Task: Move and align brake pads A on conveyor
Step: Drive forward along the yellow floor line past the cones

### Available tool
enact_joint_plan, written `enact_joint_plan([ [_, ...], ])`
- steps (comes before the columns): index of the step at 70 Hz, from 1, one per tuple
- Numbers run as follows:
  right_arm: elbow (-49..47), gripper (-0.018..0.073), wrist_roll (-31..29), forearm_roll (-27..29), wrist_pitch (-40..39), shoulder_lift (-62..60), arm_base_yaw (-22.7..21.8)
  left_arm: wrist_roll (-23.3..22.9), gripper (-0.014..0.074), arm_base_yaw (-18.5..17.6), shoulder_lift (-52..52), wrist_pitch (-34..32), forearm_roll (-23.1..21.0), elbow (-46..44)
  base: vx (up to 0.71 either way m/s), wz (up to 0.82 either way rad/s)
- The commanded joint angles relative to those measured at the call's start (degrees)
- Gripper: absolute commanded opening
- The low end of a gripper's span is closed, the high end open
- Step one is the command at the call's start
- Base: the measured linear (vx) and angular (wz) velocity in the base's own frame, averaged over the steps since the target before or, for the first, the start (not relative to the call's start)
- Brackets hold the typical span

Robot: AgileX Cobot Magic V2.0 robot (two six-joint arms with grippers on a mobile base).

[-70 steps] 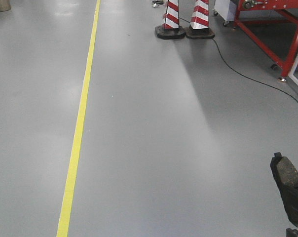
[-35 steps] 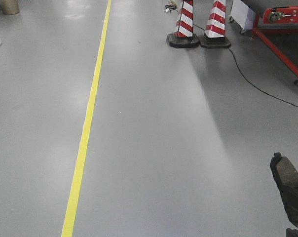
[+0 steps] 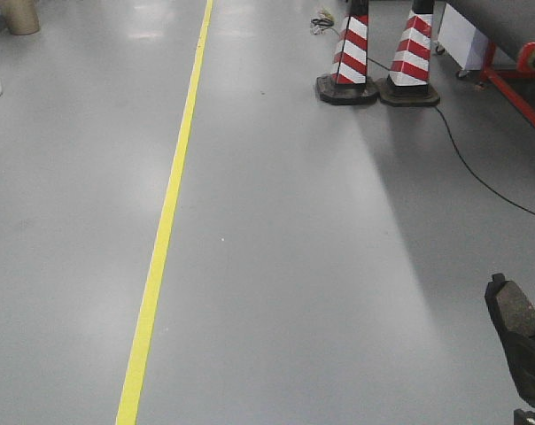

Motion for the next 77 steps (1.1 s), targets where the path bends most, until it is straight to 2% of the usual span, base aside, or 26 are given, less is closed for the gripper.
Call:
enact_joint_plan([
  [1,-1.81,0.0100,-0.53,-0.22,-5.02,0.05,-0.10,-0.24,0.0157,-0.36,0.33,-4.79,-0.65,-1.62,0.54,0.04],
  [77,-1.81,0.0100,-0.53,-0.22,-5.02,0.05,-0.10,-0.24,0.0157,-0.36,0.28,-4.79,-0.65,-1.62,0.56,0.07],
])
